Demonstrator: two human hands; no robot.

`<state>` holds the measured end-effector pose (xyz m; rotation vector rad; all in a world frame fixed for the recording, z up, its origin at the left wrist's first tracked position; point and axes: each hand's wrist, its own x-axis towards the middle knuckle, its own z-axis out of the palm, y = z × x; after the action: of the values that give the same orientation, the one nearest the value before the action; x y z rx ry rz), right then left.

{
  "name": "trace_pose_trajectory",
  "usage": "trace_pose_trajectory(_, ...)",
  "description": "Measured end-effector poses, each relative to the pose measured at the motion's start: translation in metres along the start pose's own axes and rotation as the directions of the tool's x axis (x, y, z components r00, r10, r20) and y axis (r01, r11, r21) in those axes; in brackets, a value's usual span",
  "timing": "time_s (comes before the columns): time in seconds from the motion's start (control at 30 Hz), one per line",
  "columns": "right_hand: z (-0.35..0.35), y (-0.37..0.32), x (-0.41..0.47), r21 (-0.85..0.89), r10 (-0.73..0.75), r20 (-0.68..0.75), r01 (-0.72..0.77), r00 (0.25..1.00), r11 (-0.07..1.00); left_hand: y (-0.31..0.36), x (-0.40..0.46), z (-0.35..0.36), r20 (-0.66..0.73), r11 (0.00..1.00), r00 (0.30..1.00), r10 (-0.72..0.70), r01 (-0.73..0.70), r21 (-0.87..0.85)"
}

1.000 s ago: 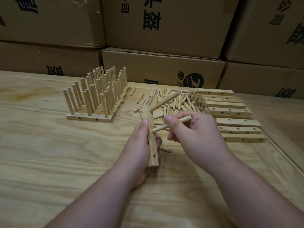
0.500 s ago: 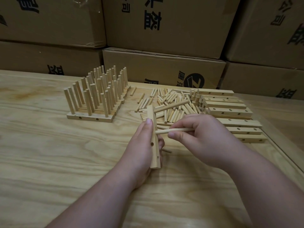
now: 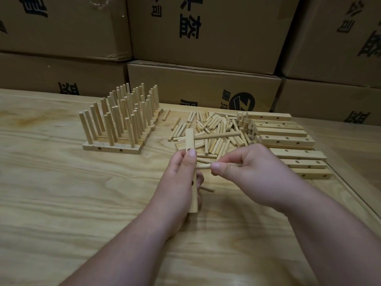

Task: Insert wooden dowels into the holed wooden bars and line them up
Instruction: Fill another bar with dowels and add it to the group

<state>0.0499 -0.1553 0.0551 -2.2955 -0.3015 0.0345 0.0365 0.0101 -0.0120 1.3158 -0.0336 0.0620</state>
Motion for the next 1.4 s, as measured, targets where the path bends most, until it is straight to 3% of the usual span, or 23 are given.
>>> trace_pose_trajectory(0.13,0.004,0.002,0.000,0.102,0.033,-0.023,-0.031,0.999,0.994,0.001,0.001,0.000,-0.002,0.998,1.000,0.016,-0.016,-0.055)
trace_pose_trajectory(0.27,0.013,0.002,0.003,0.148,-0.039,-0.106,0.055,0.994,0.987,0.001,0.003,0.000,-0.051,0.984,0.997,-0.056,0.046,-0.171)
trace_pose_trajectory(0.43,0.020,0.004,0.003,0.435,-0.023,-0.178,0.100,0.984,0.895,0.002,0.011,-0.003,-0.133,0.926,0.977,-0.165,0.106,-0.363)
trace_pose_trajectory(0.53,0.029,0.016,0.006,0.168,-0.043,-0.197,0.077,0.979,0.983,0.003,0.014,-0.005,-0.135,0.885,0.966,-0.219,0.139,-0.445)
trace_pose_trajectory(0.63,0.042,0.023,0.006,-0.209,-0.093,-0.030,0.084,0.995,0.974,0.004,0.014,-0.005,-0.137,0.878,0.965,-0.225,0.141,-0.457)
trace_pose_trajectory(0.7,0.048,0.028,0.006,-0.321,-0.095,0.044,0.104,0.995,0.941,0.005,0.014,-0.004,-0.144,0.880,0.963,-0.227,0.140,-0.453)
trace_pose_trajectory(0.83,0.039,0.026,0.007,-0.419,-0.084,0.012,0.081,0.996,0.904,0.008,0.012,-0.002,-0.150,0.868,0.962,-0.230,0.134,-0.478)
trace_pose_trajectory(0.93,0.015,0.022,0.009,-0.365,0.028,-0.063,-0.050,0.998,0.930,0.009,0.012,-0.002,-0.152,0.864,0.961,-0.231,0.131,-0.486)
trace_pose_trajectory(1.0,-0.004,0.017,0.007,-0.233,0.088,-0.023,-0.091,0.996,0.968,0.009,0.012,-0.001,-0.162,0.869,0.959,-0.232,0.130,-0.478)
trace_pose_trajectory(1.1,-0.023,0.007,0.000,-0.086,0.047,0.145,-0.035,0.988,0.996,0.009,0.013,-0.001,-0.175,0.873,0.957,-0.231,0.124,-0.472)
trace_pose_trajectory(1.2,-0.026,0.001,-0.004,-0.051,0.015,0.267,-0.002,0.964,0.999,0.008,0.013,-0.001,-0.186,0.877,0.955,-0.231,0.121,-0.465)
trace_pose_trajectory(1.4,-0.021,-0.001,-0.005,-0.016,0.006,0.247,-0.002,0.969,1.000,0.009,0.012,0.000,-0.185,0.884,0.956,-0.228,0.124,-0.451)
